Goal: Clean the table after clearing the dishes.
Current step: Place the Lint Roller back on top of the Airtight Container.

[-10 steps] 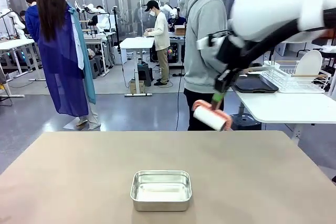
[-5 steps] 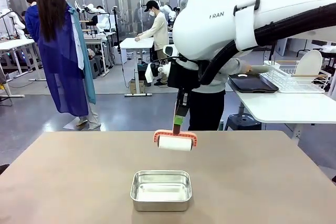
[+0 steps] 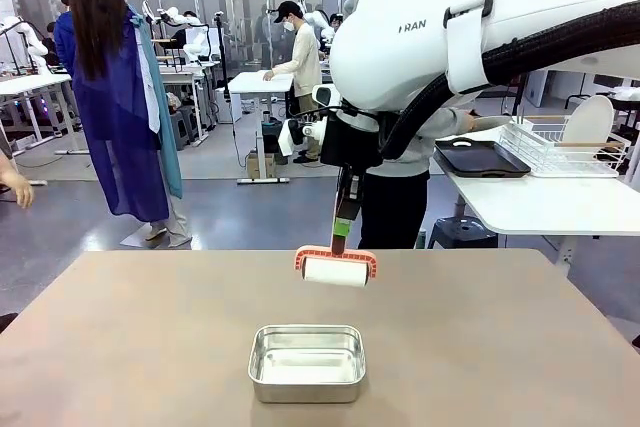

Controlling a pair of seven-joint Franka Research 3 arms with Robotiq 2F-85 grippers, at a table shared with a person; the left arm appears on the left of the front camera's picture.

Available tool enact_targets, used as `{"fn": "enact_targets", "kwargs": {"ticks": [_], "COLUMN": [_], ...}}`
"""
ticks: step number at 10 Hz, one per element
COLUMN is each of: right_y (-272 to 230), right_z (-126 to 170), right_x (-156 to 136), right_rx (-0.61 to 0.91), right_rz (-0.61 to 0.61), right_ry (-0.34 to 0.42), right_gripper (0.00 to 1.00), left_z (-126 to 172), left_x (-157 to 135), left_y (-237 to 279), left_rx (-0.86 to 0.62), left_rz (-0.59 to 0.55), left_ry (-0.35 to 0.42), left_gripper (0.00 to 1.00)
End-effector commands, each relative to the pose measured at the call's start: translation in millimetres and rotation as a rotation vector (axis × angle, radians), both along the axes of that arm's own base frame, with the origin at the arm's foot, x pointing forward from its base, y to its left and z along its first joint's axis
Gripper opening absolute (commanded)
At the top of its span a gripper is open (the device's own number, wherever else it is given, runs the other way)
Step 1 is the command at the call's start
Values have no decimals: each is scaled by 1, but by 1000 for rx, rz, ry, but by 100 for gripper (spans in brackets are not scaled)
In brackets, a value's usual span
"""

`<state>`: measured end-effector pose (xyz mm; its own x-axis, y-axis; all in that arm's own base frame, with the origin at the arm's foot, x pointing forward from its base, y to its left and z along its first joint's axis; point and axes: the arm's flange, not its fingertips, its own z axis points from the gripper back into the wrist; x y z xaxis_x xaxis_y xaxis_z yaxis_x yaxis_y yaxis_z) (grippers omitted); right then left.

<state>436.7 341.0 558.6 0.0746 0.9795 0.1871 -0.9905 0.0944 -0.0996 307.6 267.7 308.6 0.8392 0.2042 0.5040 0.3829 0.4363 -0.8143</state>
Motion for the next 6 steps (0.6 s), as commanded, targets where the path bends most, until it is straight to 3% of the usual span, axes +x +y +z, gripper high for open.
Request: {"fn": "enact_targets", "kwargs": {"ticks": [1, 6], "right_y": [19, 52], "right_z": [-7, -57], "right_x": [-6, 9], "right_rx": [36, -15], "right_rz": [107, 173], "right_ry": [-22, 188], "right_gripper": [22, 22], "left_z": [5, 5], "left_x": [-3, -3], "left_y": [-1, -1], "left_rx": [16, 16], "left_rz": [1, 1], "left_ry": [21, 21], "left_gripper": [100, 100]}}
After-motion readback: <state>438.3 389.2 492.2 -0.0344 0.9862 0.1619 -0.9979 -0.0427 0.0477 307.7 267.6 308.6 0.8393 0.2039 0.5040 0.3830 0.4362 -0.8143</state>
